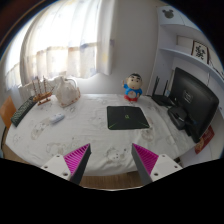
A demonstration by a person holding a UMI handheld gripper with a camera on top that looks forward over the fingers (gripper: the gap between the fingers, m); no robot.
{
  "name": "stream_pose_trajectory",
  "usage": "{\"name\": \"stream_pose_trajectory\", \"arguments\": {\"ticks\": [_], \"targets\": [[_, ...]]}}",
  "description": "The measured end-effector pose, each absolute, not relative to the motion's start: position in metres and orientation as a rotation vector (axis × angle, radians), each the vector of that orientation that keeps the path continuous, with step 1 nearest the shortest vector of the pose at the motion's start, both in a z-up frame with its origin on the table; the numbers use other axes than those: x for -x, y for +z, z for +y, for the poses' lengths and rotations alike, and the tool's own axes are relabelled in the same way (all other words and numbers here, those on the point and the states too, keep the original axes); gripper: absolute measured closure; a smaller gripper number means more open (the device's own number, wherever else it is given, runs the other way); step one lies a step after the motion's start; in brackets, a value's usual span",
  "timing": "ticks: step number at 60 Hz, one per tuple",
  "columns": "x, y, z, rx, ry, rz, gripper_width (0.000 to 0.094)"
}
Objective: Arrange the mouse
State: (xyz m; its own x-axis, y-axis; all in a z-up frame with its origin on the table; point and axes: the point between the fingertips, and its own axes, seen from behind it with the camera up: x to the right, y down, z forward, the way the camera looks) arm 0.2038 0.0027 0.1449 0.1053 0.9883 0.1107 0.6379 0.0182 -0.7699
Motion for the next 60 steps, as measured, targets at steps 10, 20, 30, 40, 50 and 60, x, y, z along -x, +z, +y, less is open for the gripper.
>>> {"name": "stream_pose_trajectory", "arguments": {"ticks": [10,20,30,40,50,60], "targets": [[-0.196,0.136,-0.063,1.697,0.666,-1.642,0.0084],[-0.185,0.124,-0.141,1.679,0.669,-1.675,0.0085],[-0.174,0.118,-0.217,1.659,0.698,-1.708,0.0084],[-0.158,0.112,-0.275,1.667,0.732,-1.697,0.0085],[-0.136,0.103,-0.310,1.643,0.764,-1.697,0.0084],[-0.099,0.080,-0.324,1.606,0.783,-1.709,0.0084]]}}
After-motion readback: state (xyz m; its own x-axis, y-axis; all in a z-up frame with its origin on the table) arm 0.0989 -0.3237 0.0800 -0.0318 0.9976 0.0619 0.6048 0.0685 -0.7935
